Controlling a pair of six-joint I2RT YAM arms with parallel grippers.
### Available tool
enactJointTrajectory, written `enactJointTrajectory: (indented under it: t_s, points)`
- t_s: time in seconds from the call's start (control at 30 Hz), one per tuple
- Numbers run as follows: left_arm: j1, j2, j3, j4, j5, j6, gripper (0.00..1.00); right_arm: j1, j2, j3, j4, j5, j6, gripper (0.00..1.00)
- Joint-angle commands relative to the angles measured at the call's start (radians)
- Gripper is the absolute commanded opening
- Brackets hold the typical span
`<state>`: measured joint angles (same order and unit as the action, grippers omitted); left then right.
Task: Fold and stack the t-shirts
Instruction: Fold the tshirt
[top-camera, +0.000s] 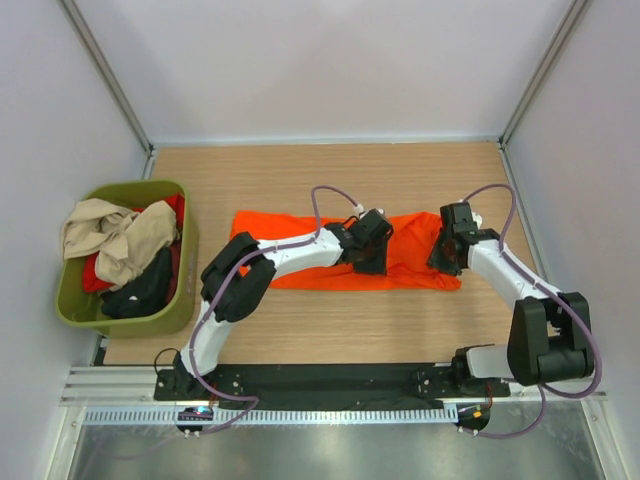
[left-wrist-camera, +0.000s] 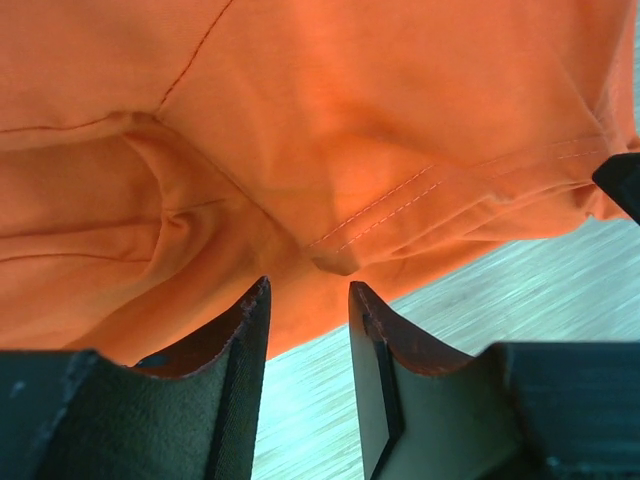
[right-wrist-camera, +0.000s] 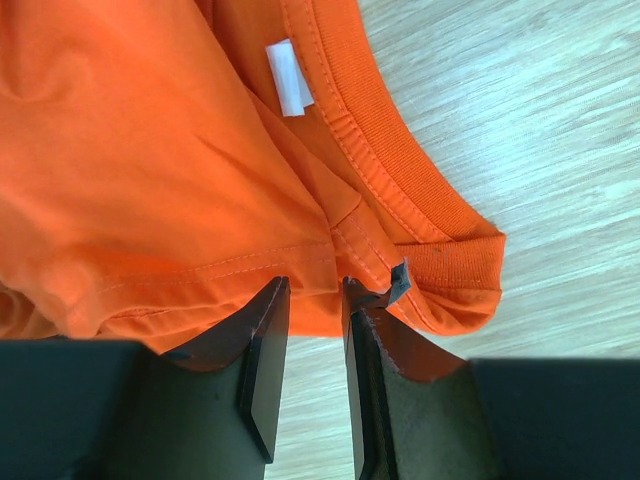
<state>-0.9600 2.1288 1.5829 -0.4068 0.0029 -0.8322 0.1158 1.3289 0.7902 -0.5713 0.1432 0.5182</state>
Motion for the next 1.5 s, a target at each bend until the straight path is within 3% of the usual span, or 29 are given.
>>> enactJointTrajectory:
  t_s: [0.0,0.13,0.3,0.57,1.2,1.47]
  points:
    - [0.001,-0.041,0.029,-0.020,-0.020,-0.031,0.39,-0.002,0.033,0.023,0.031,0.004,-0.007,0.35]
    - [0.021,-0.004,0.040,0.003,0.061,-0.073,0.40,-0.004,0.076,0.023,0.057,0.024,-0.021,0.34]
    - [0.032,-0.018,0.012,0.013,0.039,-0.099,0.40,-0.004,0.067,0.014,0.064,0.044,-0.030,0.17]
    - [0.044,-0.032,-0.008,0.054,0.037,-0.154,0.41,-0.004,0.066,0.004,0.067,0.035,-0.037,0.05]
    - [0.044,-0.033,-0.050,0.114,0.065,-0.205,0.42,-0.004,0.056,0.006,0.083,-0.005,-0.023,0.01]
    - [0.041,-0.107,-0.103,0.175,0.057,-0.216,0.42,-0.002,0.053,0.015,0.077,0.002,-0.032,0.01]
